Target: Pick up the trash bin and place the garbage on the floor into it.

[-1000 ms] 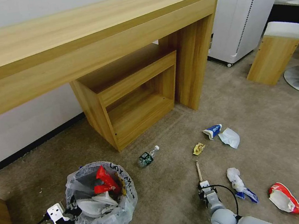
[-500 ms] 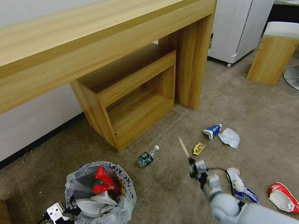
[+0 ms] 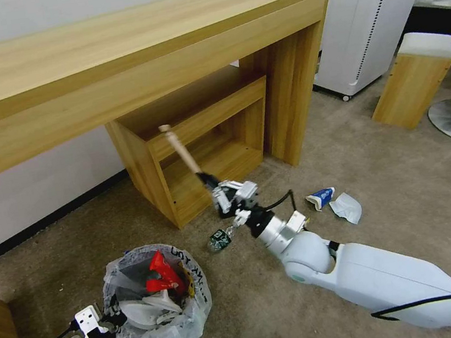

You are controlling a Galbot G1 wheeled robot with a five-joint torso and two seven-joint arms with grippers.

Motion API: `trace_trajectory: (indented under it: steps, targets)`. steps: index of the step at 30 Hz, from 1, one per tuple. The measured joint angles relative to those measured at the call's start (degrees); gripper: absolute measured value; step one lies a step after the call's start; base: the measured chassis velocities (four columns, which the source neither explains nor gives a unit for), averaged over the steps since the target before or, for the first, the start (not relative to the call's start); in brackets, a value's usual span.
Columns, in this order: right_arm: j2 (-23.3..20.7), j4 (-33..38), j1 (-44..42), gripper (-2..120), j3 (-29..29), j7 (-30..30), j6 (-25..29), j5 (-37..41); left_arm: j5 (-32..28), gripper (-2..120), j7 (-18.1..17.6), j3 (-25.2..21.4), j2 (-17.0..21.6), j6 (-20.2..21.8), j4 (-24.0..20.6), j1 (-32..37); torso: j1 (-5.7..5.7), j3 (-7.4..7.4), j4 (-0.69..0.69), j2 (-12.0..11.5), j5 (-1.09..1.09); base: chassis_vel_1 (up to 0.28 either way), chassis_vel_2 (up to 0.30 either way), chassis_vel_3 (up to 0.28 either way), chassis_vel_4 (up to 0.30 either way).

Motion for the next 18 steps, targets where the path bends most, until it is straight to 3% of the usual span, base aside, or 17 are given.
trace_trajectory:
  steps: [4, 7, 18]
  targets:
    - [0.84, -0.92, 1.78, 0, -2.88, -0.03, 0.52, -1.20, 0.02, 0, -0.03, 0.00, -0.16, 0.07, -0.33, 0.00, 0.00, -0.01, 0.00, 0.00, 0.00, 0.000, 0.000, 0.000, 0.000]
    - [2.60, -3.36, 3.29, 0, -8.60, 0.37, 0.97, -3.42, 0.03, 0, -0.05, -0.08, -0.46, 0.11, -1.10, 0.06, 0.00, 0.00, 0.00, 0.00, 0.00, 0.000, 0.000, 0.000, 0.000]
    - [5.48, -11.50, 1.13, 0, -13.93, 0.46, 3.16, -6.77, -0.09, 0, -0.09, -0.49, -0.76, 0.12, -2.02, 0.67, 0.00, 0.00, -0.01, 0.00, 0.01, 0.000, 0.000, 0.000, 0.000]
